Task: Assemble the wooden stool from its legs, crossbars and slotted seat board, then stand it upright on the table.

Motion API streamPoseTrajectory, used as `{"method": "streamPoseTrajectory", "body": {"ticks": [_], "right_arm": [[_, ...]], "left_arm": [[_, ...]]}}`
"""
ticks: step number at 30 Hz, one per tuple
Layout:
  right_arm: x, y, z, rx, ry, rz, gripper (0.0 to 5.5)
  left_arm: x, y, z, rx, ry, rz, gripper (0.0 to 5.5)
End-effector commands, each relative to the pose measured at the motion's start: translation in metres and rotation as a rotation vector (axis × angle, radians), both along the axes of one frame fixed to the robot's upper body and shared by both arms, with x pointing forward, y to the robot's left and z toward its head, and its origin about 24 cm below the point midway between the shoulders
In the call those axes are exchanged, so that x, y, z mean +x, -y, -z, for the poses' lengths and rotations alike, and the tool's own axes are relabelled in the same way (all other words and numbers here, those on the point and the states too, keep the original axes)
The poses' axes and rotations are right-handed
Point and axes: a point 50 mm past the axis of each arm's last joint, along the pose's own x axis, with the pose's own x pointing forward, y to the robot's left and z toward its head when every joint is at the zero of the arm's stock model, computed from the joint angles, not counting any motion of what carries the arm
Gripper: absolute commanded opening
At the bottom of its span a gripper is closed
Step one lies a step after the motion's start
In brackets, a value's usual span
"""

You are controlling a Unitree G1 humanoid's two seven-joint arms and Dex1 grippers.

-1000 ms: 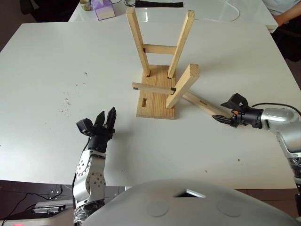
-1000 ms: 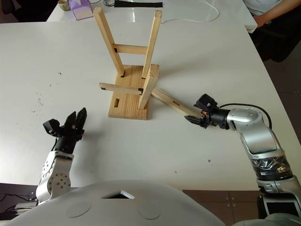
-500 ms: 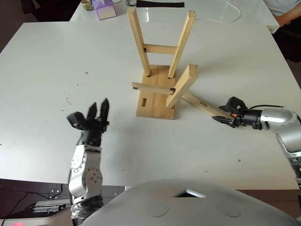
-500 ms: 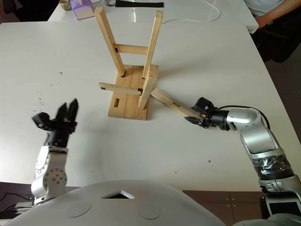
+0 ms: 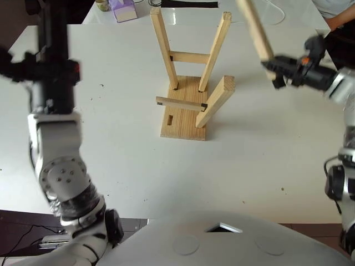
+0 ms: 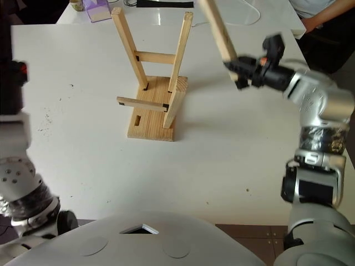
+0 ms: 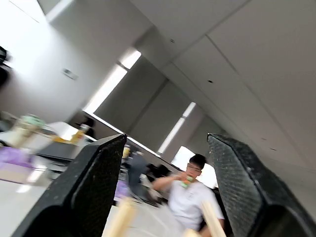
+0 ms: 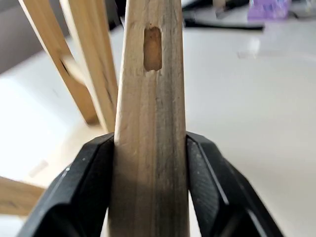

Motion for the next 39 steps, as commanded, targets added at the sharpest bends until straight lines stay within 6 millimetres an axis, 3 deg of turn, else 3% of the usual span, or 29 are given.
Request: {"method": "streamPoseTrajectory", "body": {"ticks": [1, 5, 9, 20, 26, 39], "right_arm": [[-0.016, -0.027, -0.054, 0.165, 0.107, -0.352, 2.07], [-0.022, -0.043, -0.092, 0.191, 0.144, -0.567, 2.07], [-0.026, -0.053, -0.105, 0.145, 0.148, -0.704, 2.07], [-0.042, -0.066, -0.085, -0.034, 0.054, -0.970, 2.07], [-0.046, -0.064, -0.074, -0.072, 0.030, -0.967, 2.05], [-0.041, -0.064, -0.073, -0.214, 0.098, -0.952, 2.04]], "left_arm": [[0.003, 0.046, -0.028, -0.024, 0.099, 0.349, 3.62], [0.007, 0.059, -0.036, 0.001, 0.108, 0.492, 3.70], [0.003, 0.063, -0.036, 0.052, 0.111, 0.575, 3.70], [-0.011, 0.062, -0.038, 0.156, 0.154, 0.726, 3.70], [-0.019, 0.071, -0.049, 0.194, 0.202, 0.770, 3.70], [-0.015, 0.073, -0.032, 0.288, 0.174, 0.766, 3.70]]}}
